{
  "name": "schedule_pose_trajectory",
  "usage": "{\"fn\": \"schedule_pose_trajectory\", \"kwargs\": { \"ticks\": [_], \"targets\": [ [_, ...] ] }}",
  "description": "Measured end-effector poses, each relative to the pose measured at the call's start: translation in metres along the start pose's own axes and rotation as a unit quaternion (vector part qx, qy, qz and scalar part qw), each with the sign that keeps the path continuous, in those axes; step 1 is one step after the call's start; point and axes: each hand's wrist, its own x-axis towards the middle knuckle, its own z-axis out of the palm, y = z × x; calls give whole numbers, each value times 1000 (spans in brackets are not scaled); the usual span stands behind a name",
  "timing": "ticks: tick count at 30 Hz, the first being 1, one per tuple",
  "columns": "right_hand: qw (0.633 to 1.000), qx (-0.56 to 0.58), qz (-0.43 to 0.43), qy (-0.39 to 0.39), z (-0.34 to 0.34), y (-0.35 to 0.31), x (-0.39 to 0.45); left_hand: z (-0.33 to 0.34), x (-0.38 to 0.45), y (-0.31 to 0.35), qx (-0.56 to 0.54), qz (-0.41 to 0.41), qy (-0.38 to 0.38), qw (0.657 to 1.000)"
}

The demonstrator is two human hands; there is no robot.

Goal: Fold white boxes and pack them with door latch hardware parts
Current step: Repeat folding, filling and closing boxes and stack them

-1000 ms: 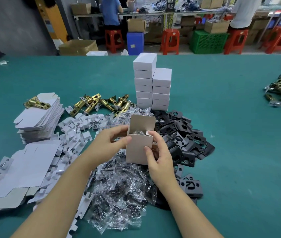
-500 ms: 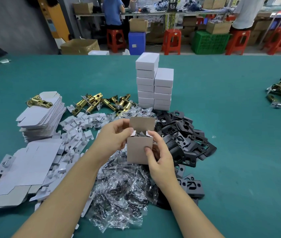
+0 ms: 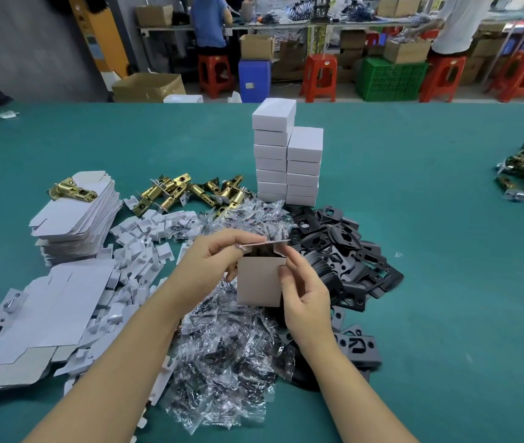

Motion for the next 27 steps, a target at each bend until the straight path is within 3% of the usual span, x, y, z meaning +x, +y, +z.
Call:
{"fn": "schedule_pose_trajectory", "kwargs": {
  "ticks": [3, 8, 14, 22, 27],
  "targets": [
    [1000, 14, 15, 0, 0, 1, -1, -2, -3, 3, -24, 6, -10, 1000],
    [999, 48, 19, -12, 0, -1, -2, 4, -1, -2, 109, 23, 45, 993],
    [1000, 9, -4, -14, 0, -1, -5, 3, -4, -4, 186, 61, 33, 980],
    [1000, 3, -12, 4, -1, -3, -4, 13, -5, -3, 223, 103, 20, 969],
    [1000, 15, -4, 14, 0, -6, -4, 9, -7, -5, 202, 65, 8, 977]
  ]
}}
